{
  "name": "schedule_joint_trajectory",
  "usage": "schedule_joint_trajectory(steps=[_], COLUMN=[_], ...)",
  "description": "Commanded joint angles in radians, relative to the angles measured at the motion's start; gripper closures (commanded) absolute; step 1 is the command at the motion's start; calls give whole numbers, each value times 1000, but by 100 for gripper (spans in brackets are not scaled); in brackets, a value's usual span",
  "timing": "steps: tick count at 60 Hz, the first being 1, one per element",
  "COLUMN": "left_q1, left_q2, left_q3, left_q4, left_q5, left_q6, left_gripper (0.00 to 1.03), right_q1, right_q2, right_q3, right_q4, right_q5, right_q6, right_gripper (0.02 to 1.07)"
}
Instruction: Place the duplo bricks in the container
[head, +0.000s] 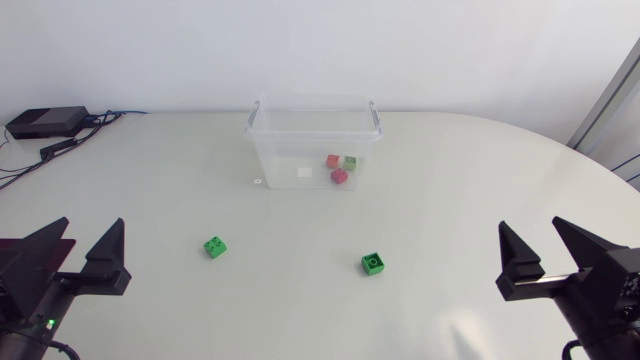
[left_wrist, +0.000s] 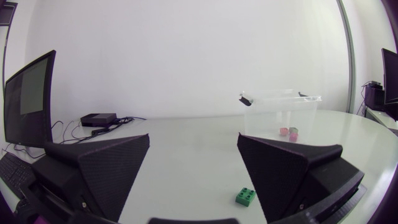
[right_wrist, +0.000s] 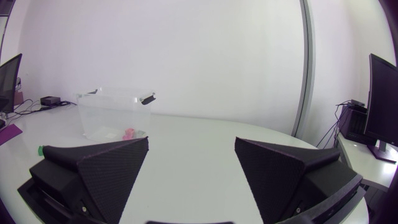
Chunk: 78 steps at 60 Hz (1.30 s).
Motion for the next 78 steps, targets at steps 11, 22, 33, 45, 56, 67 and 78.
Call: schedule_joint_trajectory(steps=[11, 22, 33, 45, 56, 67, 78], left_q1=[-1, -4, -1, 10, 19, 12, -2], left_q2=[-12, -12, -14, -14, 6, 100, 289], left_q3=[-20, -20, -20, 36, 138, 267, 430], left_q4=[10, 8, 7, -12, -65, -121, -211], left_q5=[0, 0, 0, 0, 0, 0, 0], left_q6=[-19, -21, -10, -4, -7, -17, -39], left_gripper=[4, 4, 4, 5, 5, 5, 5], right_q1=[3, 3, 7, 7, 7, 9, 9], right_q2=[-5, -5, -8, -7, -4, 36, 203], right_q3=[-21, -21, -21, 2, 80, 174, 306], right_q4=[12, 12, 14, 0, -41, -86, -121], right_q5=[2, 2, 2, 1, -1, -7, -10], right_q6=[17, 17, 14, -3, -22, -32, -29], right_gripper=[7, 7, 7, 7, 7, 7, 7])
